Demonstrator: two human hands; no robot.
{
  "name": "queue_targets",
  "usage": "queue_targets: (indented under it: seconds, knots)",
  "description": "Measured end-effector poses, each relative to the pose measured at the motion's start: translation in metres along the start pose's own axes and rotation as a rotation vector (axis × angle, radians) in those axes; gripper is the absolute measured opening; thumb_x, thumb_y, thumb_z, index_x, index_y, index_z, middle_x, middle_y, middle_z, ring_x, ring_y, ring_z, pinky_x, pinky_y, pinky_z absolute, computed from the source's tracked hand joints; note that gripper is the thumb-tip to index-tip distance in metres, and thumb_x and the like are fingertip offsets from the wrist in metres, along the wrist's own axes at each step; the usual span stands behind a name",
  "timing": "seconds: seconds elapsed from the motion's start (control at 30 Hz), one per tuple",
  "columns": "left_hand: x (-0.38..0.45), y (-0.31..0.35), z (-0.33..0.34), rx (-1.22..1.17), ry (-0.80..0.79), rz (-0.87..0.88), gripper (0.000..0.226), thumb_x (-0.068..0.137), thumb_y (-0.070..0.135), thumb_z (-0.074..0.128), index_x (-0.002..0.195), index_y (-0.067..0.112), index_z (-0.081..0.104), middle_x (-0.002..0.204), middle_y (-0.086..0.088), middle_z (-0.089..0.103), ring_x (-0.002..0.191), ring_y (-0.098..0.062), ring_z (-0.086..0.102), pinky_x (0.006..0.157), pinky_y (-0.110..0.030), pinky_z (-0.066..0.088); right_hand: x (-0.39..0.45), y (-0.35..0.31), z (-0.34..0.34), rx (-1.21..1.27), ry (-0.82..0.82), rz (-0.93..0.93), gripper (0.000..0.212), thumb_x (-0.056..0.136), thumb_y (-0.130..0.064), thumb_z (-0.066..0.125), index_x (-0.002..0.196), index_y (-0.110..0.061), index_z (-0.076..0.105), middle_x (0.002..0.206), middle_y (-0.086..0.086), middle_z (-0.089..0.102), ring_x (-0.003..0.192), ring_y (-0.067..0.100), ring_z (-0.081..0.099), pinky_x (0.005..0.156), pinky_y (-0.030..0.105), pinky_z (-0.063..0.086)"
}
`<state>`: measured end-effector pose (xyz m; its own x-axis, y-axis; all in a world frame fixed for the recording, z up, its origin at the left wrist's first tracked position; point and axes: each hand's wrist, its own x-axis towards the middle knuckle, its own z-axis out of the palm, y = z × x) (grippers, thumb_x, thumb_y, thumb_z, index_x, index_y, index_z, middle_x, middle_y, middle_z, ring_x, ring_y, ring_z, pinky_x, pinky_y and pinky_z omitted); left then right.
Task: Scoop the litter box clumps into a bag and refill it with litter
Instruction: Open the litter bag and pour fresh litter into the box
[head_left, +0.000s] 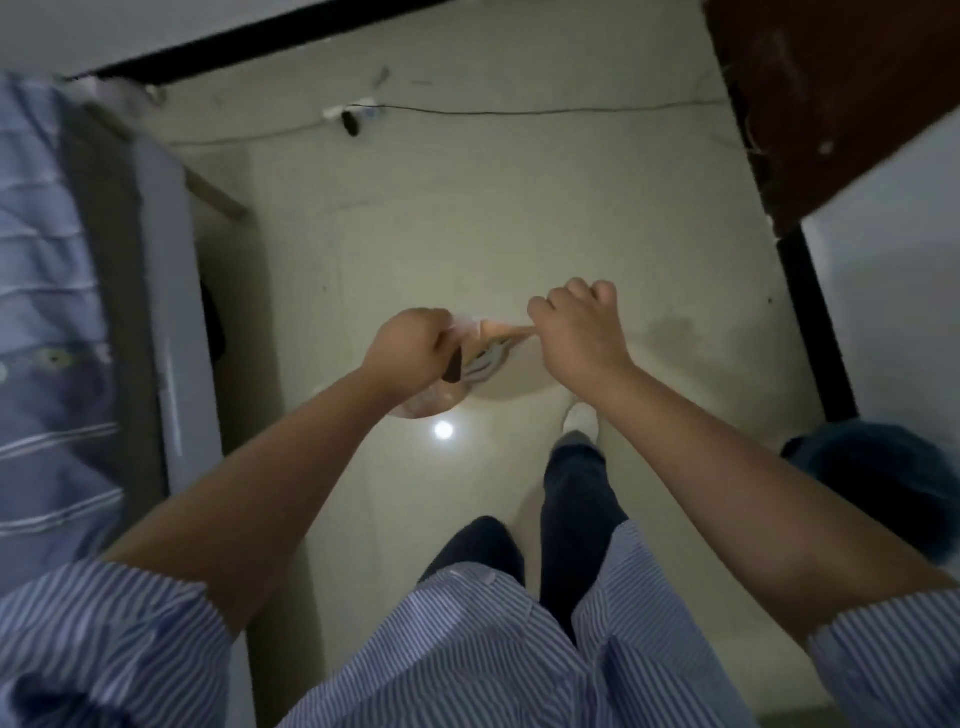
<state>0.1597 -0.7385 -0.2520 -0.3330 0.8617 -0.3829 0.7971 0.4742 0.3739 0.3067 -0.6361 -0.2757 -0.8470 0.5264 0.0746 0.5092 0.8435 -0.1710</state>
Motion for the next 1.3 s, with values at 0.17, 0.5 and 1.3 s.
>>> queue_targets:
  seconds: [0.17,0.5,1.3]
  knots:
    - [0.055,-0.045,-0.056,-0.072,0.073,-0.227,0.038,0.098,0.024,0.041,0.062,0.011,0.044,0.060,-0.001,0.045,0.064,-0.022,0.044,0.056,-0.028,0.028,0.125,0.006,-0.007,0.065,-0.014,-0.260,0.023,0.030,0.006,0.045,0.047,-0.008,0.051,0.043,0.004,0.049,0.047,0.022,0.054,0.056,0.029,0.013]
    - [0.194,-0.146,-0.135,-0.178,0.031,-0.156,0.039,0.099,0.027,0.038,0.064,0.013,0.044,0.055,0.003,0.038,0.055,-0.017,0.038,0.057,-0.027,0.024,0.350,0.009,0.024,0.018,-0.073,-0.451,0.042,0.022,0.013,0.074,0.047,-0.009,0.049,0.044,0.002,0.049,0.045,0.021,0.051,0.056,0.030,0.015]
    - [0.616,-0.432,-0.392,-0.237,-0.044,-0.436,0.032,0.098,0.027,0.038,0.103,0.002,0.059,0.093,-0.017,0.063,0.095,-0.033,0.058,0.076,-0.033,0.040,0.877,-0.021,0.128,0.130,-0.273,-0.419,0.043,0.023,0.009,0.081,0.047,-0.008,0.050,0.042,0.007,0.052,0.038,0.021,0.051,0.054,0.018,0.027]
